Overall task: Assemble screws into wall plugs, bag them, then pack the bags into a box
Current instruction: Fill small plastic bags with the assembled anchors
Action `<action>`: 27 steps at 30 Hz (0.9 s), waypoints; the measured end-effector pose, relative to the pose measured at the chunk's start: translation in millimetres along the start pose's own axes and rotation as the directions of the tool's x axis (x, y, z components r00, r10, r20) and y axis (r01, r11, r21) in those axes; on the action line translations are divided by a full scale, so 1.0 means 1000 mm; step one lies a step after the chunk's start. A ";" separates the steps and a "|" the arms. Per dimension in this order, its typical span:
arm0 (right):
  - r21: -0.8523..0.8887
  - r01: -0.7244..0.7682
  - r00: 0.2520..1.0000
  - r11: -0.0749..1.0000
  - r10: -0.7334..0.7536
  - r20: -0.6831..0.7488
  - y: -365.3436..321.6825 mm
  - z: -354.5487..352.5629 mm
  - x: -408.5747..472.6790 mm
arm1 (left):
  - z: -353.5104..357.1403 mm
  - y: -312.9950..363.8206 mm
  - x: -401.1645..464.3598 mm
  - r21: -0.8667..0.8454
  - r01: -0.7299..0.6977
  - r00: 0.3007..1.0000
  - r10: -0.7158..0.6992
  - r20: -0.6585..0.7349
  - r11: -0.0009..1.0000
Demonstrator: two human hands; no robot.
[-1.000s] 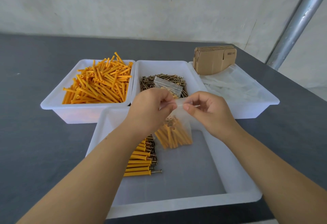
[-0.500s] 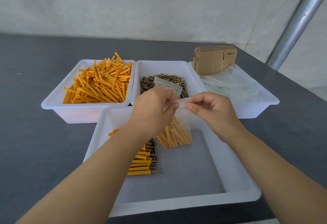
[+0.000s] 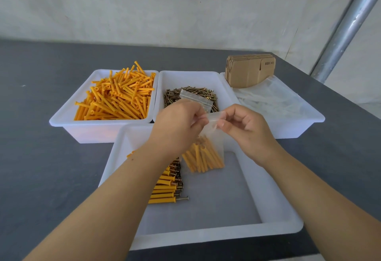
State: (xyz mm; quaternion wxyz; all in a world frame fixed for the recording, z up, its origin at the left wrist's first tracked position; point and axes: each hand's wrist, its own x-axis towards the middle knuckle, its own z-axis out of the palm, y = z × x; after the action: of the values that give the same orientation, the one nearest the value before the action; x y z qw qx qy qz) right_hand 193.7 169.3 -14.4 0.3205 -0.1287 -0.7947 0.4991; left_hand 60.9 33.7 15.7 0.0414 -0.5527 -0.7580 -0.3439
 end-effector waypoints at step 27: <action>0.026 -0.028 1.000 0.999 0.028 -0.008 0.010 -0.003 0.002 | -0.016 -0.025 -0.004 -0.147 0.154 0.984 -0.137 0.117 0.977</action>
State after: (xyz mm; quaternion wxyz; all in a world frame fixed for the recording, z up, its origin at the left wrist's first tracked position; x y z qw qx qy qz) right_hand 192.8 176.7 -21.5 0.3185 -0.1376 -0.7850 0.5133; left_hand 35.5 17.4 13.8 -0.0675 -0.5147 -0.7685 -0.3741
